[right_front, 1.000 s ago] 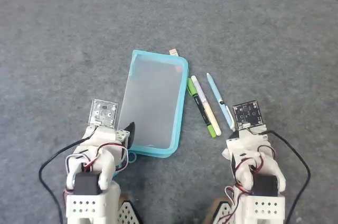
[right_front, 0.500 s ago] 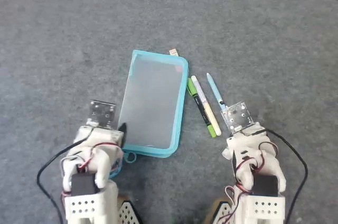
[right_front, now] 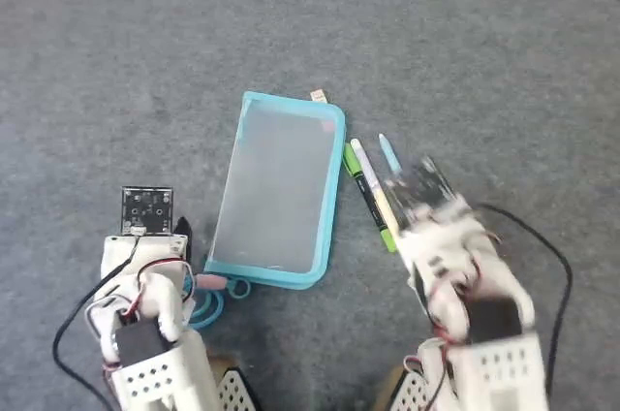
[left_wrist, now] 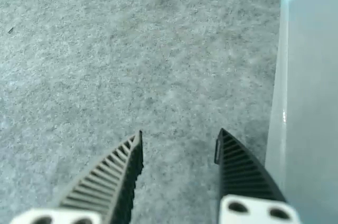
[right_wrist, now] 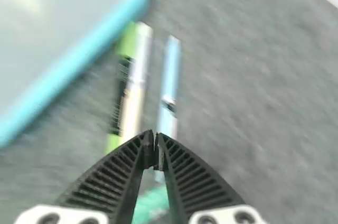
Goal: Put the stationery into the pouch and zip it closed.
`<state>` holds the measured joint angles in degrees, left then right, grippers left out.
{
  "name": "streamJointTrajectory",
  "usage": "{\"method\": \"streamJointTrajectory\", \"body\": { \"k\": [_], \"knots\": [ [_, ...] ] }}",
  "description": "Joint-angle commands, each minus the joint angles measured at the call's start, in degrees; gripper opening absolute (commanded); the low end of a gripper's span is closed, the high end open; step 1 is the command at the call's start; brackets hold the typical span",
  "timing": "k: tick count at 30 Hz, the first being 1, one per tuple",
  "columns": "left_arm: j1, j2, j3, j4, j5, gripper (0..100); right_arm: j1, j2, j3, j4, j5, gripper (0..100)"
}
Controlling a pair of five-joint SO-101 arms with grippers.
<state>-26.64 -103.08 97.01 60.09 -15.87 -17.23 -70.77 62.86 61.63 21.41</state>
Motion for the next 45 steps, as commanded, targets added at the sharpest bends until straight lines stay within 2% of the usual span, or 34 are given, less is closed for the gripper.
{"method": "streamJointTrajectory", "body": {
  "k": [1, 5, 8, 10, 13, 16, 23, 30, 33, 39, 45],
  "knots": [
    [-0.4, -1.7, -0.5, 0.2, -0.5, 21, -10.8, 20.3, -14.3, -0.2, -3.9, 1.9],
    [-0.4, -1.7, -0.5, 0.2, -0.5, 21, -17.6, 38.7, -23.0, -1.4, -4.7, 16.3],
    [-0.4, -1.7, -0.5, 0.2, -0.5, 21, -17.8, 50.6, -27.5, -6.5, -8.0, 27.0],
    [-0.4, -1.7, -0.5, 0.2, -0.6, 21, -17.8, 58.1, -29.6, -10.9, -11.8, 29.5],
    [-0.3, -1.7, -0.5, -0.1, -0.6, 21, -18.2, 67.1, -31.6, -16.8, -18.9, 29.6],
    [-0.3, -1.7, -0.5, -0.2, -0.6, 21, -17.8, 73.2, -34.3, -18.4, -23.6, 29.6],
    [-0.2, -1.7, -0.5, -0.3, -0.6, 21, -17.8, 80.7, -39.1, -18.3, -24.2, 29.6],
    [-0.2, -1.7, -0.5, -0.3, -0.6, 21, -17.5, 81.6, -39.4, -18.7, -24.0, 29.6],
    [-0.2, -1.7, -0.5, -0.1, -0.6, 21, -14.2, 82.0, -40.8, -18.5, -24.0, 29.6],
    [-0.2, -1.7, -0.5, 0.1, -0.6, 21, -2.3, 82.3, -45.6, -18.2, -23.8, 29.6],
    [-0.2, -1.7, -0.5, 0.1, -0.6, 21, 1.6, 83.7, -49.1, -18.2, -20.7, 29.6]
  ]
}}
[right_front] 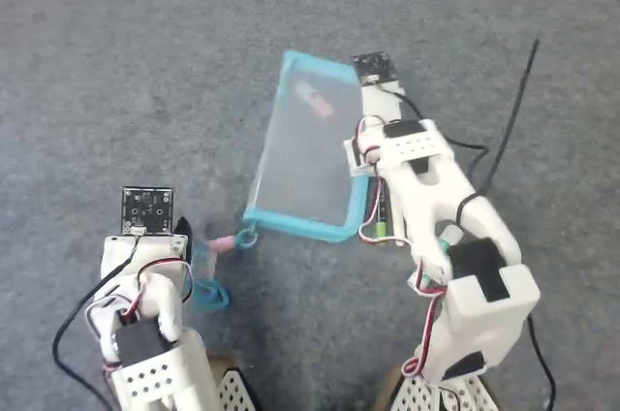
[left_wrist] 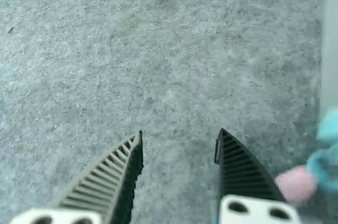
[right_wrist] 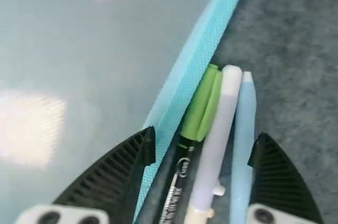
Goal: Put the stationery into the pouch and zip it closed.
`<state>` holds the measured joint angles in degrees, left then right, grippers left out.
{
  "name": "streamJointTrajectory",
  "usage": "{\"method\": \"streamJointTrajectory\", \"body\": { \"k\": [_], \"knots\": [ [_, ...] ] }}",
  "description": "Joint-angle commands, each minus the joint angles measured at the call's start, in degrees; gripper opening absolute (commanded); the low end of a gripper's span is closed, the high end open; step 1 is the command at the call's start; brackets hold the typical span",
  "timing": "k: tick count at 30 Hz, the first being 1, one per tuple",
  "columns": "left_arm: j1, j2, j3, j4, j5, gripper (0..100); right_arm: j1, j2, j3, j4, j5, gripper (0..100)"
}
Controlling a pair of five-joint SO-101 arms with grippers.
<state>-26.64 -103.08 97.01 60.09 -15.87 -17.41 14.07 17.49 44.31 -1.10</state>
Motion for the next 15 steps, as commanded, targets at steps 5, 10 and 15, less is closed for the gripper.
{"method": "streamJointTrajectory", "body": {
  "k": [5, 10, 15],
  "knots": [
    [-0.2, -1.7, -0.5, 0.1, -0.6, 21, 2.2, -6.5, -5.8, 4.6, 1.9, 29.6],
    [0.4, -1.7, -0.5, 0.1, -0.5, 21, 0.4, -17.5, -6.1, 11.3, 1.5, 29.6],
    [1.9, -1.7, -0.5, 0.2, -0.6, 21, -10.3, -24.1, -3.5, 19.2, -2.5, 29.6]
  ]
}}
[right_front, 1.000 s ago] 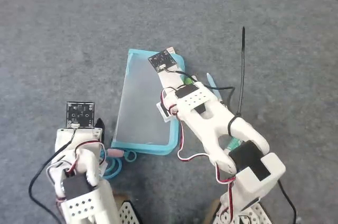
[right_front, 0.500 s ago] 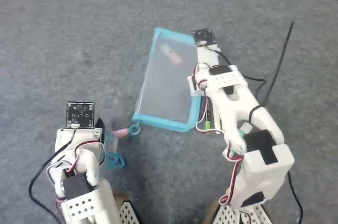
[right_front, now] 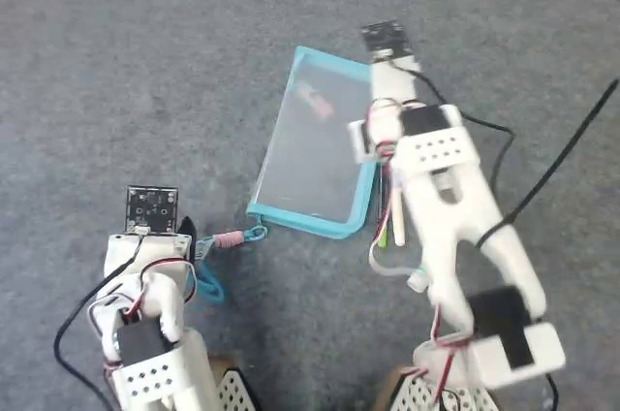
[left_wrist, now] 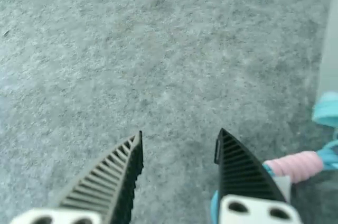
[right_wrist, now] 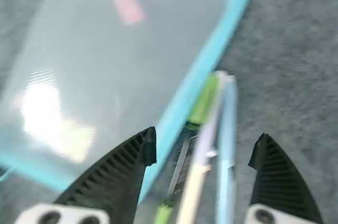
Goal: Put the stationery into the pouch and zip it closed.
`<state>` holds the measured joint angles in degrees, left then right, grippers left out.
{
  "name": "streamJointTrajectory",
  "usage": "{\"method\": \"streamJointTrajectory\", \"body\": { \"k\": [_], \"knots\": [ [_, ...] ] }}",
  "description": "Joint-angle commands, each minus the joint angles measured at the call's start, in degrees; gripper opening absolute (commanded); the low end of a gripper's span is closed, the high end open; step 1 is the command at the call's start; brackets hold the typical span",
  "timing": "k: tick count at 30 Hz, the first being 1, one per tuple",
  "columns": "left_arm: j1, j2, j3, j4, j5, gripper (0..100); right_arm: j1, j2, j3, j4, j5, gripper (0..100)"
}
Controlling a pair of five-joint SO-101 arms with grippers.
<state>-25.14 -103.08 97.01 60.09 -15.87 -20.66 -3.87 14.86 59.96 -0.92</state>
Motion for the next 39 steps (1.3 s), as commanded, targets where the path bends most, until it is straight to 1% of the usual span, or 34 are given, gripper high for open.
{"method": "streamJointTrajectory", "body": {
  "k": [1, 4, 5, 7, 9, 10, 13, 18, 21, 25, 27, 32, 36, 39],
  "knots": [
    [0.4, -1.7, -0.5, 0.2, -0.7, 21, -10.2, -6.6, 0.7, 4.1, -3.4, 29.6],
    [-0.7, -1.7, -0.5, 0.2, -0.8, 21, -18.6, -6.4, 7.1, 0.4, -4.5, 29.6],
    [-2.5, -1.7, -0.5, -0.3, -0.9, 21, -21.0, -6.2, 8.9, -1.5, -4.5, 29.6],
    [-8.7, -1.7, -0.5, -2.3, -0.9, 21, -24.6, -6.0, 11.3, -4.2, -4.5, 29.6],
    [-15.6, -1.7, -0.5, -4.7, -0.9, 21, -26.8, -6.0, 12.0, -5.3, -4.5, 29.6],
    [-18.0, -1.7, -0.5, -5.4, -0.8, 21, -27.5, -6.0, 12.0, -5.3, -4.5, 29.6],
    [-21.0, -1.7, -0.5, -4.8, -0.8, 21, -27.9, -6.0, 11.7, -5.6, -5.7, 29.6],
    [-21.5, -1.7, -0.5, -4.8, -0.9, 21, -28.0, -5.9, 11.6, -10.1, -16.9, 29.6],
    [-21.5, -1.7, -0.5, -4.8, -0.9, 21, -28.1, -5.9, 10.0, -10.6, -19.6, 29.6],
    [-21.3, -1.7, -0.5, -4.7, -0.8, 21, -28.3, -5.7, 9.7, -11.0, -20.0, 29.6],
    [-21.2, -1.7, -0.5, -4.7, -0.8, 21, -29.8, -4.8, 9.5, -10.6, -20.0, 29.6],
    [-19.2, -1.7, -0.5, -3.3, -0.8, 21, -38.7, -4.2, 9.5, -9.6, -19.5, 29.6],
    [-18.9, -1.7, -0.5, -3.2, -0.8, 21, -39.3, -2.2, 7.3, -10.0, -17.5, 29.6],
    [-18.9, -1.7, -0.5, -3.2, -0.8, 21, -39.3, 2.4, 3.7, -9.2, -17.3, 29.6]
  ]
}}
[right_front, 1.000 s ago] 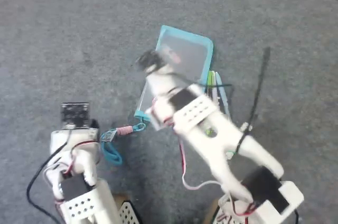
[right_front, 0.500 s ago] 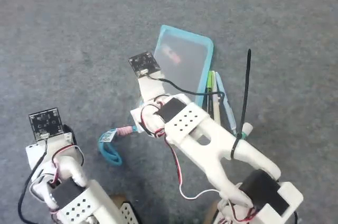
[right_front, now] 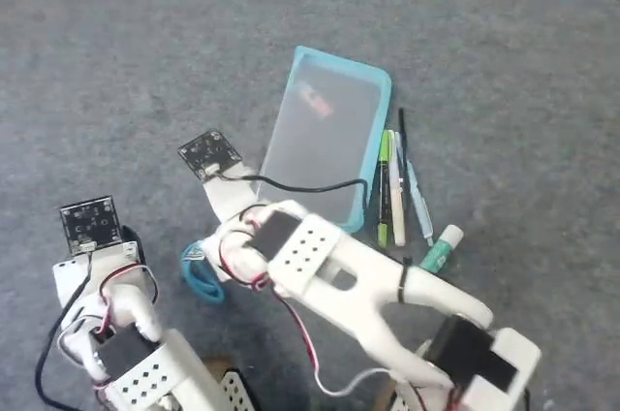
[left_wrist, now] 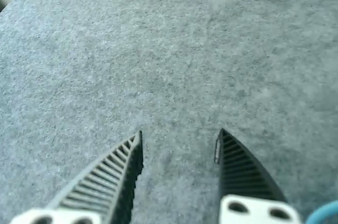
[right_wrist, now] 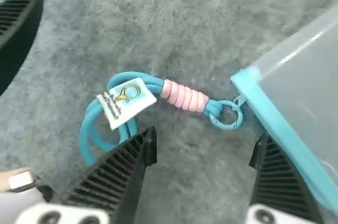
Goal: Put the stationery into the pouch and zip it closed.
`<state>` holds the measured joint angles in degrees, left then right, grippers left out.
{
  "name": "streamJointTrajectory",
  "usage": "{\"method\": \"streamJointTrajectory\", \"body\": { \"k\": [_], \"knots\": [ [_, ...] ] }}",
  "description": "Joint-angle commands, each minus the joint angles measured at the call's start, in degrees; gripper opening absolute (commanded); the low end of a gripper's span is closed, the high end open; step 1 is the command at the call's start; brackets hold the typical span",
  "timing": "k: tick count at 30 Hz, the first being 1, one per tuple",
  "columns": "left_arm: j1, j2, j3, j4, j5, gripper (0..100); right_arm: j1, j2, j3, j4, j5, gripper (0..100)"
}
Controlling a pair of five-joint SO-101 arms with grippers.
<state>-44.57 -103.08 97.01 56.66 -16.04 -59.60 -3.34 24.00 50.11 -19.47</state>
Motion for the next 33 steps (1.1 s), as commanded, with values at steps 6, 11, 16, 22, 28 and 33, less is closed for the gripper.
{"method": "streamJointTrajectory", "body": {
  "k": [6, 11, 16, 22, 28, 33],
  "knots": [
    [0.6, -1.7, -0.5, 0.3, -0.6, 21, -0.4, 13.0, -15.6, 4.0, 1.1, 29.7],
    [0.6, -1.7, -0.5, 0.3, -0.6, 21, -0.4, 17.0, -23.4, 7.3, -5.8, 29.6],
    [0.7, -1.7, -0.5, 0.3, -0.6, 21, -0.7, 21.8, -25.1, 9.4, -11.5, 29.6],
    [0.7, -1.7, -0.5, 0.3, -0.6, 21, -0.7, 23.5, -26.6, 9.3, -20.1, 29.6],
    [0.7, -1.7, -0.5, 0.3, -0.6, 21, -0.3, 23.6, -26.6, 8.0, -23.6, 29.6],
    [0.7, -1.7, -0.5, 0.3, -0.6, 21, 2.0, 25.5, -26.7, 5.8, -31.6, 29.6]
  ]
}}
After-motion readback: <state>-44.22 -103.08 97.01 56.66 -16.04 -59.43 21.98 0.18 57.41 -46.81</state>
